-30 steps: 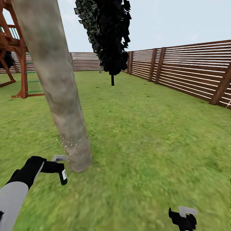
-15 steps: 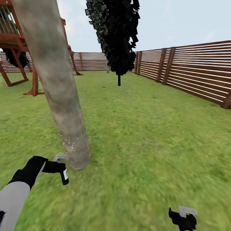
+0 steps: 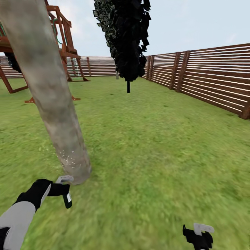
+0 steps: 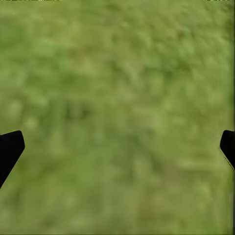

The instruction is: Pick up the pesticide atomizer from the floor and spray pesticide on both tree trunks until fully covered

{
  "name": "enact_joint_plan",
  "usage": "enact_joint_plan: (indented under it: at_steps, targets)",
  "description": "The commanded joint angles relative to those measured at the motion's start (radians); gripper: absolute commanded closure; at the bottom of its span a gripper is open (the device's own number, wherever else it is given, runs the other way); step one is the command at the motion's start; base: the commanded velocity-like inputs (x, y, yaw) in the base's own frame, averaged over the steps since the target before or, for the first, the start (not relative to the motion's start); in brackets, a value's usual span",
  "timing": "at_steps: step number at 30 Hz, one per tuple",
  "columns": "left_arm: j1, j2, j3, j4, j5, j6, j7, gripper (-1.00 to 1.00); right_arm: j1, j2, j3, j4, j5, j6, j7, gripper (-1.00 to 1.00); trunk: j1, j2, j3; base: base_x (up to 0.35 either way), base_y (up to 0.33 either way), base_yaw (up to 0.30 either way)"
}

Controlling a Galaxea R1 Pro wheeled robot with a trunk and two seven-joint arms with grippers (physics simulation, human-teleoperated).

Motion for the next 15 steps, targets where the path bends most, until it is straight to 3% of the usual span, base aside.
enact_joint_plan:
  at_steps: [1, 7, 15]
  targets:
    - [0.006, 0.000, 0.013, 0.002, 0.006, -0.015, 0.014, 1.00, 0.000, 0.001, 0.000, 0.000, 0.000, 0.000, 0.000, -1.00, 0.000, 0.000, 0.000, 0.000, -0.277, 0.187]
    - [0.082, -0.001, 0.030, 0.003, 0.008, -0.036, 0.031, 1.00, 0.000, 0.004, 0.000, 0.000, 0.000, 0.000, 0.000, -1.00, 0.000, 0.000, 0.000, 0.204, -0.194, 0.254]
    - [0.087, -0.021, 0.031, 0.004, 0.008, -0.037, 0.032, 1.00, 0.000, 0.004, 0.000, 0.000, 0.000, 0.000, 0.002, -1.00, 0.000, 0.000, 0.000, 0.279, -0.149, 0.027]
